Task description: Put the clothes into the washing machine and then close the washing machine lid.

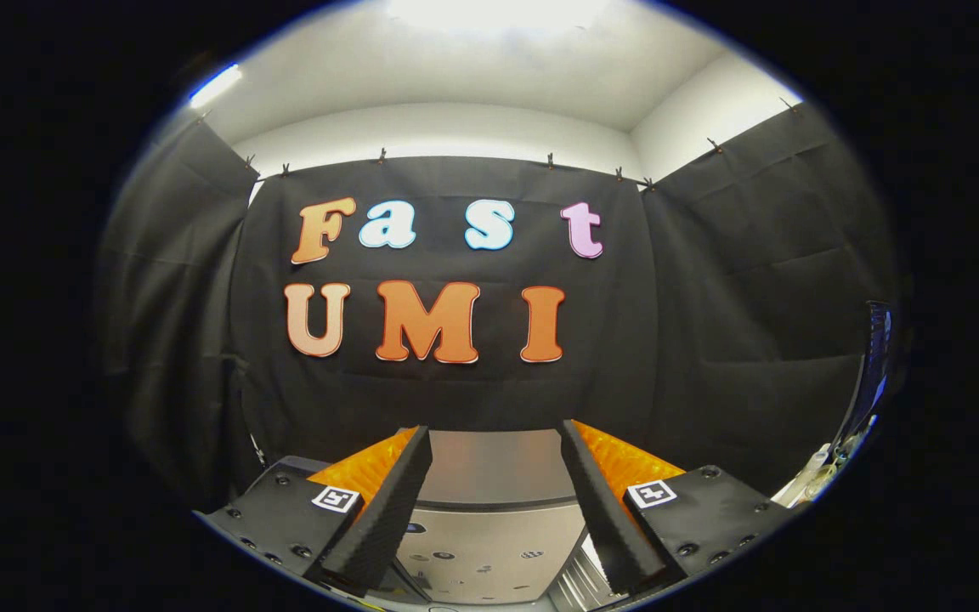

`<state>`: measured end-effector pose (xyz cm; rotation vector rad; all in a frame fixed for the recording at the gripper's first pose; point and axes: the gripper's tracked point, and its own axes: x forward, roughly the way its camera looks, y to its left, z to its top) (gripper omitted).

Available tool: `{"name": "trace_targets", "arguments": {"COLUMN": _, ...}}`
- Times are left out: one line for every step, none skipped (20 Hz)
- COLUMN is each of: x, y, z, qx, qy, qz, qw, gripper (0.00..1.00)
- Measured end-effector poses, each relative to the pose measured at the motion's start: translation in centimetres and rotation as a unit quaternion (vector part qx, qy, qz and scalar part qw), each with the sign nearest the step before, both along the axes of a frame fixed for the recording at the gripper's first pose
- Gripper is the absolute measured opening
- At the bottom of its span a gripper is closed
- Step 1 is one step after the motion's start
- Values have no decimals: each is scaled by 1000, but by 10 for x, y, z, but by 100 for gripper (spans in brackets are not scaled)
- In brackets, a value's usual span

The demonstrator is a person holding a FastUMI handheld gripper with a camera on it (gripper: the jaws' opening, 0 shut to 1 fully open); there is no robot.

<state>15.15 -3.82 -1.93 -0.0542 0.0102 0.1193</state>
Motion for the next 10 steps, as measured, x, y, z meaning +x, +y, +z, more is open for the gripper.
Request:
{"name": "trace_targets", "arguments": {"x": -1, "y": -1, "z": -2, "qx": -1, "qy": 1, "qz": -2, "qw": 1000, "gripper": 99}}
{"name": "trace_targets", "arguments": {"x": -1, "y": -1, "z": -2, "qx": -1, "qy": 0, "qz": -4, "qw": 1000, "gripper": 99}}
{"name": "trace_targets", "arguments": {"x": -1, "y": 0, "z": 0, "qx": -1, "qy": -2, "qz": -7, "qw": 1000, "gripper": 99}}
{"name": "trace_targets", "arguments": {"x": -2, "y": 1, "z": 0, "qx": 1, "qy": -2, "qz": -8, "qw": 1000, "gripper": 99}}
{"name": "trace_targets", "arguments": {"x": -3, "y": 2, "z": 1, "qx": 2, "qy": -3, "qz": -9, "qw": 1000, "gripper": 99}}
{"name": "trace_targets", "arguments": {"x": -4, "y": 3, "z": -1, "qx": 2, "qy": -5, "qz": -10, "qw": 1000, "gripper": 99}}
{"name": "trace_targets", "arguments": {"x": -5, "y": 4, "z": 1, "qx": 1, "qy": -9, "qz": -10, "qw": 1000, "gripper": 99}}
{"name": "trace_targets", "arguments": {"x": -5, "y": 7, "z": 5, "qx": 0, "qy": -11, "qz": -9, "qw": 1000, "gripper": 99}}
{"name": "trace_targets", "arguments": {"x": -6, "y": 10, "z": 6, "qx": -2, "qy": -12, "qz": -7, "qw": 1000, "gripper": 99}}
{"name": "trace_targets", "arguments": {"x": -8, "y": 12, "z": 2, "qx": -4, "qy": -11, "qz": -6, "qw": 1000, "gripper": 99}}
